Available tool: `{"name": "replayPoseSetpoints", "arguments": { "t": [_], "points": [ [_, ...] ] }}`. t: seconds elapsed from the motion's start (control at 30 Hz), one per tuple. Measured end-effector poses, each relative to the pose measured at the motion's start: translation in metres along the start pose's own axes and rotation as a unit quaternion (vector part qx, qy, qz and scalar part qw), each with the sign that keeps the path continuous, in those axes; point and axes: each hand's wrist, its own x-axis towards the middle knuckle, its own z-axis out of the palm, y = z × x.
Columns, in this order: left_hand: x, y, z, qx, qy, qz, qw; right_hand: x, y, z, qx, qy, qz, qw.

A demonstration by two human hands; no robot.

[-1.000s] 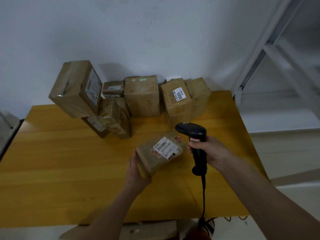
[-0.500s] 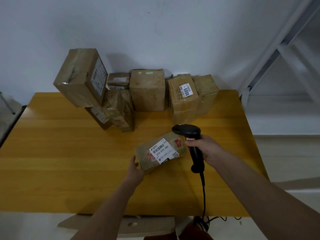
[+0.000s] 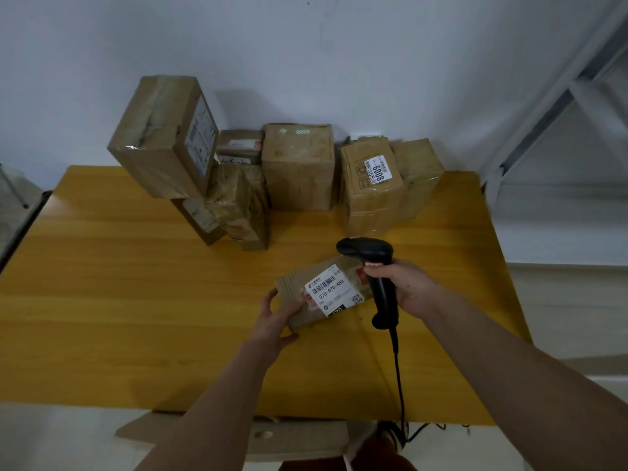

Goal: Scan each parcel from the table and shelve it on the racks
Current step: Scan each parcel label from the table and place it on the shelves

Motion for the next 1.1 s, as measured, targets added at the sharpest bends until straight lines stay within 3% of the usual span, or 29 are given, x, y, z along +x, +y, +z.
{"name": "replayPoseSetpoints", "arguments": {
  "t": [0.2, 0.47, 0.67, 0.8, 1.1],
  "points": [
    [0.003, -0.003, -0.002, -0.043, -0.023, 0.005, 0.999, -0.007, 0.004, -0.016, -0.026, -0.018, -0.004, 0.999],
    [0.006, -0.005, -0.003, 0.018, -0.052, -0.025, 0.998, -0.017, 0.011, -0.032, -0.033, -0.026, -0.019, 0.999],
    [-0.004, 0.040, 0.010, -0.008, -0.101, 0.040, 0.994, -0.035, 0.003, -0.014, -0.090, 0.024, -0.127, 0.988],
    [-0.012, 0.078, 0.021, -0.004, -0.090, 0.097, 0.991, -0.058, -0.007, -0.008, -0.139, 0.015, -0.202, 0.969],
    [-0.036, 0.115, 0.027, 0.016, -0.126, 0.152, 0.980, -0.098, 0.003, -0.007, -0.180, 0.002, -0.210, 0.961]
  ]
}}
